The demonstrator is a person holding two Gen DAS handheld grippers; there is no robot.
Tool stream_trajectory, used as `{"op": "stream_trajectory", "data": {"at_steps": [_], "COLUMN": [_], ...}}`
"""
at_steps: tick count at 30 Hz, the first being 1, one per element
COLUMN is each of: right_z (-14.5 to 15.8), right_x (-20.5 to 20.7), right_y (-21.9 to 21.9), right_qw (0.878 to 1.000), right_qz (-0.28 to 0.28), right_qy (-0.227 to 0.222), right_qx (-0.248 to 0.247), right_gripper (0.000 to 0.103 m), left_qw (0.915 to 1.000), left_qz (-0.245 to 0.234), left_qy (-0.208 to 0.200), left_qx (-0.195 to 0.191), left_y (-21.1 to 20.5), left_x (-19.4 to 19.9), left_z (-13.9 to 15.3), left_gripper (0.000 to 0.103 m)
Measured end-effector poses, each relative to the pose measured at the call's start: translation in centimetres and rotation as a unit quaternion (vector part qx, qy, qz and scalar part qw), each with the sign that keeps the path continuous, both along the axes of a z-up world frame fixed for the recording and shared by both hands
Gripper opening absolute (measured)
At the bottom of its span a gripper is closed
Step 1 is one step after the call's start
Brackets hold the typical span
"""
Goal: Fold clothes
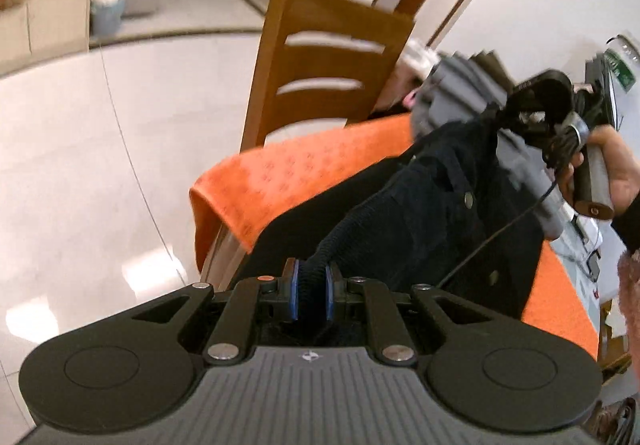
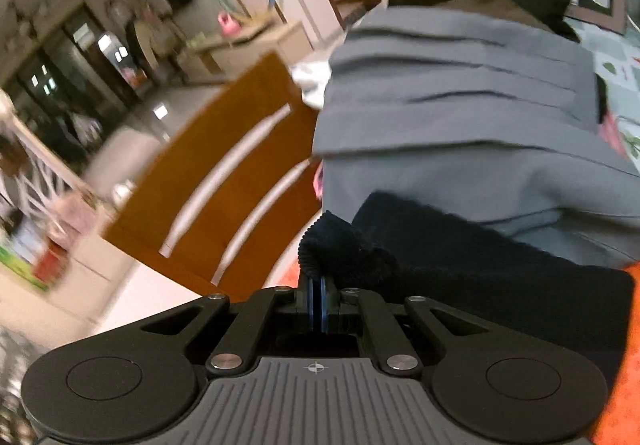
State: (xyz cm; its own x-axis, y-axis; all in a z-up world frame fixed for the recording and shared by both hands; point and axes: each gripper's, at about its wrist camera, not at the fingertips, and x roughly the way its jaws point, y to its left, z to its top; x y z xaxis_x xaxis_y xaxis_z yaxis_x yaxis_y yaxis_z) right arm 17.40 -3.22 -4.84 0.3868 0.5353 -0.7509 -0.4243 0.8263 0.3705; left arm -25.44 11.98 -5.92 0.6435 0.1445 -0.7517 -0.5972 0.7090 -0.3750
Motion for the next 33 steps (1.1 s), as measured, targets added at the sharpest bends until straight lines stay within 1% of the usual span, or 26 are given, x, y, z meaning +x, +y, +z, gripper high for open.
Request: {"op": "stream_trajectory", "data": {"at_steps": [2, 4, 6, 9, 10, 11, 13, 14, 15, 16, 17, 21, 22, 25, 26, 28, 29, 31, 33], "right_z": [-1.5, -2.6, -3.5, -4.6, -4.9, -4.9, -4.6, -4.0, -3.5, -2.8, -1.9, 1.9, 2.6, 4.0, 4.4, 4.8, 4.8, 4.6, 3.9], "right_x": [0.1, 0.3, 0.4, 0.2, 0.1, -0.1, -0.5, -0.7, -0.9, -1.2, -1.8, -5.5, -6.4, -9.7, -10.9, -13.6, -14.9, -17.6, -20.2], "right_y": [1.9, 2.9, 3.6, 4.3, 4.6, 4.7, 4.8, 4.7, 4.6, 4.4, 4.0, 0.9, 0.0, -3.0, -3.9, -5.5, -6.2, -7.5, -8.6], "right_qw": [1.0, 0.999, 0.999, 0.998, 0.998, 0.998, 0.998, 0.997, 0.997, 0.997, 0.996, 0.99, 0.989, 0.991, 0.992, 0.991, 0.991, 0.989, 0.988], "right_qz": [0.005, 0.004, 0.005, 0.01, 0.012, 0.015, 0.023, 0.027, 0.031, 0.034, 0.036, 0.052, 0.045, 0.019, 0.009, -0.01, -0.023, -0.049, -0.08], "right_qy": [-0.007, -0.008, -0.005, -0.005, -0.009, -0.013, -0.024, -0.031, -0.039, -0.049, -0.067, -0.131, -0.136, -0.13, -0.127, -0.13, -0.134, -0.137, -0.131], "right_qx": [-0.024, -0.039, -0.049, -0.061, -0.062, -0.062, -0.061, -0.058, -0.056, -0.053, -0.05, -0.027, -0.023, -0.01, -0.007, -0.003, -0.006, -0.013, -0.019], "right_gripper": [0.006, 0.006, 0.007, 0.007, 0.008, 0.011, 0.017, 0.029, 0.046, 0.055, 0.059, 0.059, 0.059, 0.059, 0.059, 0.059, 0.059, 0.059, 0.059], "left_qw": [0.9998, 0.9995, 0.9992, 0.9982, 0.9975, 0.9968, 0.9954, 0.9946, 0.9936, 0.9926, 0.9918, 0.9875, 0.9854, 0.9774, 0.974, 0.9641, 0.9573, 0.9474, 0.9376], "left_qz": [0.002, -0.003, -0.018, -0.026, -0.025, -0.026, -0.039, -0.047, -0.054, -0.061, -0.071, -0.121, -0.138, -0.189, -0.209, -0.255, -0.279, -0.311, -0.338], "left_qy": [0.0, -0.01, -0.004, 0.01, 0.014, 0.019, 0.011, 0.007, 0.002, -0.002, -0.004, -0.02, -0.026, -0.042, -0.048, -0.064, -0.07, -0.076, -0.08], "left_qx": [-0.02, -0.029, -0.034, -0.054, -0.064, -0.073, -0.086, -0.093, -0.099, -0.106, -0.106, -0.1, -0.096, -0.084, -0.073, -0.041, -0.026, -0.007, 0.003], "left_y": [1.4, 2.4, 2.8, 4.3, 4.6, 5.0, 6.0, 6.5, 7.0, 7.5, 7.9, 9.7, 10.3, 12.0, 12.5, 13.0, 13.2, 13.3, 13.0], "left_x": [0.0, -0.3, -0.1, 0.4, 0.7, 0.9, 0.9, 0.9, 0.9, 0.9, 0.9, 1.2, 1.3, 2.8, 3.5, 5.2, 6.3, 8.5, 10.9], "left_z": [-1.4, -2.0, -2.8, -4.6, -5.0, -5.5, -5.6, -5.7, -5.7, -5.8, -5.5, -3.8, -3.2, -1.3, -0.5, 1.0, 1.7, 2.3, 2.6], "left_gripper": [0.015, 0.016, 0.018, 0.026, 0.031, 0.035, 0.04, 0.041, 0.041, 0.041, 0.041, 0.044, 0.046, 0.046, 0.046, 0.046, 0.046, 0.046, 0.046]}}
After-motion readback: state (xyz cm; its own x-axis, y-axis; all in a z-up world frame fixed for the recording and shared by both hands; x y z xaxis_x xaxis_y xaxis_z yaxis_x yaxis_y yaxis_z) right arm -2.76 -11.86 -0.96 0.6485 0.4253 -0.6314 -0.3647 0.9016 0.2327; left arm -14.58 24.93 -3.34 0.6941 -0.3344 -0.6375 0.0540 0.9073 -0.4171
